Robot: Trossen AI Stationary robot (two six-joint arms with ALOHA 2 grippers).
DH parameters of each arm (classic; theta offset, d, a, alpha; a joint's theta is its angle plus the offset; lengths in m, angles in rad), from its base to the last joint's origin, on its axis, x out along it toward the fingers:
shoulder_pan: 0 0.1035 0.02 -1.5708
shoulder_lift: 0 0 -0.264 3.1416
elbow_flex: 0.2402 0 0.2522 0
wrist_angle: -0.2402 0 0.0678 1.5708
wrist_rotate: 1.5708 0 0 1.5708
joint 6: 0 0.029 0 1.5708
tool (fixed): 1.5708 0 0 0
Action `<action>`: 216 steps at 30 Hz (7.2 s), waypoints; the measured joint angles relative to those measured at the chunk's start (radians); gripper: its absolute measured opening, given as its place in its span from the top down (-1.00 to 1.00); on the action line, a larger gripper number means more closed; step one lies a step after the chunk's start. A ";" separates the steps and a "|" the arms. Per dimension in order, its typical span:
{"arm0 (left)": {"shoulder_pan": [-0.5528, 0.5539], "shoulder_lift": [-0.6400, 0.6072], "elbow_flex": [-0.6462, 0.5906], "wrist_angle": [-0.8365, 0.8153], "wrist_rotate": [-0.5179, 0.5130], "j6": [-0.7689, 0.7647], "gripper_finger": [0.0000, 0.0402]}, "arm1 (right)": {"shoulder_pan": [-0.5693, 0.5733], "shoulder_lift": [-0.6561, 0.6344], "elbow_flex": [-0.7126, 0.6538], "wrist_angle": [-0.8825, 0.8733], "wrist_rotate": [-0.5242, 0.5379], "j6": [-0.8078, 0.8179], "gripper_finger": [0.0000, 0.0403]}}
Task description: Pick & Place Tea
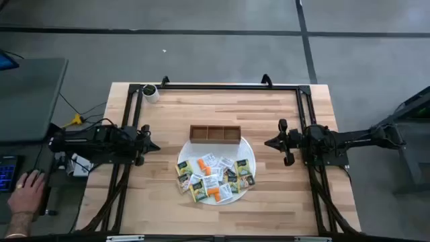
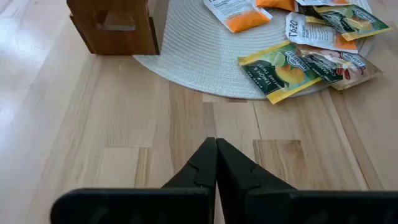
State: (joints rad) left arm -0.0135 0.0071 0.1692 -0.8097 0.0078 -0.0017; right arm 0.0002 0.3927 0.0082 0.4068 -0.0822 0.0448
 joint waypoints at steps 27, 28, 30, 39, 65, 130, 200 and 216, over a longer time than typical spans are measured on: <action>0.000 0.000 0.000 0.000 0.000 0.000 1.00 | 0.000 0.000 0.000 0.000 0.000 0.000 0.94; 0.000 0.000 0.000 0.000 0.000 0.000 1.00 | 0.000 0.000 0.000 0.000 0.000 0.000 0.94; 0.000 0.000 0.000 0.000 0.000 0.000 1.00 | 0.000 0.000 0.000 0.000 0.000 0.000 0.94; 0.000 0.000 0.000 0.000 0.000 0.000 1.00 | 0.000 0.000 0.000 0.000 0.000 0.000 0.94; 0.000 0.000 0.000 0.104 -0.136 -0.081 1.00 | 0.000 0.000 0.000 0.000 0.000 0.000 0.94; -0.047 1.258 0.895 0.068 0.378 -0.026 0.40 | 0.000 0.000 0.000 -0.001 0.000 0.000 0.94; -0.523 1.192 0.163 0.797 -0.106 -0.965 0.40 | 0.000 0.000 0.000 -0.007 0.000 0.000 0.94; -0.523 1.370 0.165 1.070 -0.101 -0.972 0.40 | 0.000 0.000 0.000 -0.007 0.000 0.000 0.94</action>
State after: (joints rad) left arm -0.5365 1.3775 0.3344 0.2600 -0.0933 -0.9737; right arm -0.0001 0.3923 0.0081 0.3995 -0.0821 0.0445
